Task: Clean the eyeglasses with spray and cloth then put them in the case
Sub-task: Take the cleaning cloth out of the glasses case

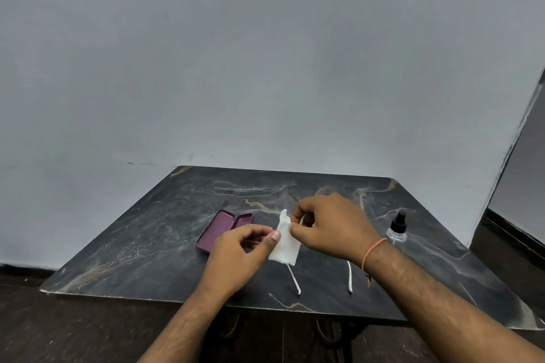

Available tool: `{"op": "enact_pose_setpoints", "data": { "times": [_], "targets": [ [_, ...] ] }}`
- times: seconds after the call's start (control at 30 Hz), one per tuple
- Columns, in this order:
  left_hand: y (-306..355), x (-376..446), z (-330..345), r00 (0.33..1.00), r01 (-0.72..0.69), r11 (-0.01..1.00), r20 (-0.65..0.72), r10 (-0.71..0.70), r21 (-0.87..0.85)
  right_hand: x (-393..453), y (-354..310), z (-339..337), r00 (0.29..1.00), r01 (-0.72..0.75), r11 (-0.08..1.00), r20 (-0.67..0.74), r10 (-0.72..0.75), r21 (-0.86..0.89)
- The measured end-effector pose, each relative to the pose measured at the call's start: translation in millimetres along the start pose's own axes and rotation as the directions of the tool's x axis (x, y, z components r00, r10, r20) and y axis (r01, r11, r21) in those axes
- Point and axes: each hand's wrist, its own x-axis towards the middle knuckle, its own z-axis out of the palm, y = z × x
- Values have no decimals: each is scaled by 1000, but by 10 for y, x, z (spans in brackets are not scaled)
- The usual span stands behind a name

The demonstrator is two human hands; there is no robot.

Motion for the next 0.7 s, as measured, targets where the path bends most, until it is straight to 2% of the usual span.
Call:
{"op": "enact_pose_setpoints", "data": {
  "times": [0.07,0.2,0.3,0.37,0.43,0.53,0.6,0.7],
  "targets": [
    [140,21,109,998,-15,999,63,18,-43,-68,21,-36,999,18,999,-28,-19,-29],
    [322,37,203,995,9,987,104,8,-160,-192,106,-95,998,16,1000,-60,-17,-10],
    [407,12,244,991,46,957,133,-8,-286,-282,186,-104,997,-23,997,-70,27,70],
    [445,-5,271,991,62,941,132,-19,-332,-336,241,-77,994,-69,975,-63,84,210],
    [468,-22,300,992,66,931,127,-22,-359,-385,284,-34,988,-127,878,-23,155,462],
    [499,-48,332,990,77,911,138,-23,-404,-452,318,34,973,-178,610,43,229,772],
    [509,-55,355,991,93,888,133,-36,-450,-485,331,77,965,-174,492,48,257,853],
    [522,-48,390,992,102,854,117,-48,-511,-528,358,129,965,-145,413,36,261,899]
  ]
}}
